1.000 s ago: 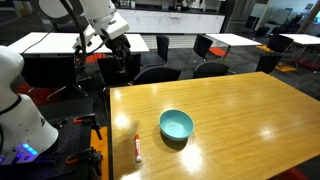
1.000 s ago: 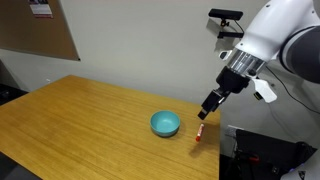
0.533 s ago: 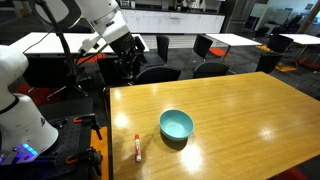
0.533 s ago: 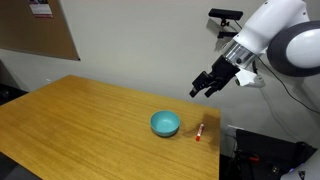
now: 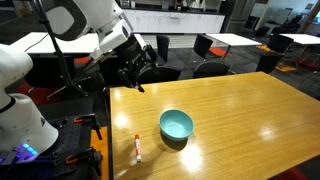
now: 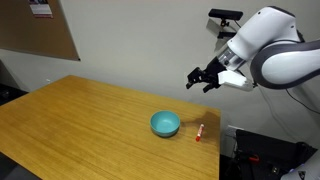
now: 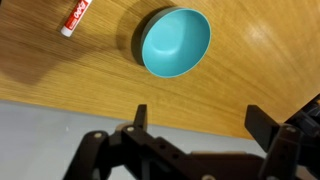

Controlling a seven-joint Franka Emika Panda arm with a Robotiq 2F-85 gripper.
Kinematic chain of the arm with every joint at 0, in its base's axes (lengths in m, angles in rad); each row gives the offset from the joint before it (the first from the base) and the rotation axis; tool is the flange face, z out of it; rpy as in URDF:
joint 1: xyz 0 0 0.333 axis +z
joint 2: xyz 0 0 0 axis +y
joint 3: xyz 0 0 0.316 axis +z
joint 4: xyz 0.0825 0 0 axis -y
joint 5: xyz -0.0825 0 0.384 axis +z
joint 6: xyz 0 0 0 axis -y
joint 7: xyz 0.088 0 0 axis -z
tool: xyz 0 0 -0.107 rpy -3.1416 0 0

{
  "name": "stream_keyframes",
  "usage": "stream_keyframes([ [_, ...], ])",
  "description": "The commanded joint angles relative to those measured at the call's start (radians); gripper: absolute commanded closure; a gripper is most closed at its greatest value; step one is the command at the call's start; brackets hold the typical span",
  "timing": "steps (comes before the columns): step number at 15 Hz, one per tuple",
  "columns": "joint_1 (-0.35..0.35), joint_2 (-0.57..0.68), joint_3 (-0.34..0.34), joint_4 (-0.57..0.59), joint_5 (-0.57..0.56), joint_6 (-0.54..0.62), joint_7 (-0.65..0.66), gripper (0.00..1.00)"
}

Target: Put the marker in the bowl

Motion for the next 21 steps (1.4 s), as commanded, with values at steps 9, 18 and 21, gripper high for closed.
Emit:
stream_keyframes([
  [9, -0.244, 0.023, 0.178, -0.015, -0.288, 0.066, 0.385, 0.00],
  [18, -0.289, 0.042, 0.213, -0.016, -0.303, 0.079, 0.469, 0.00],
  [21, -0.292, 0.067, 0.220, -0.017, -0.299, 0.075, 0.535, 0.00],
])
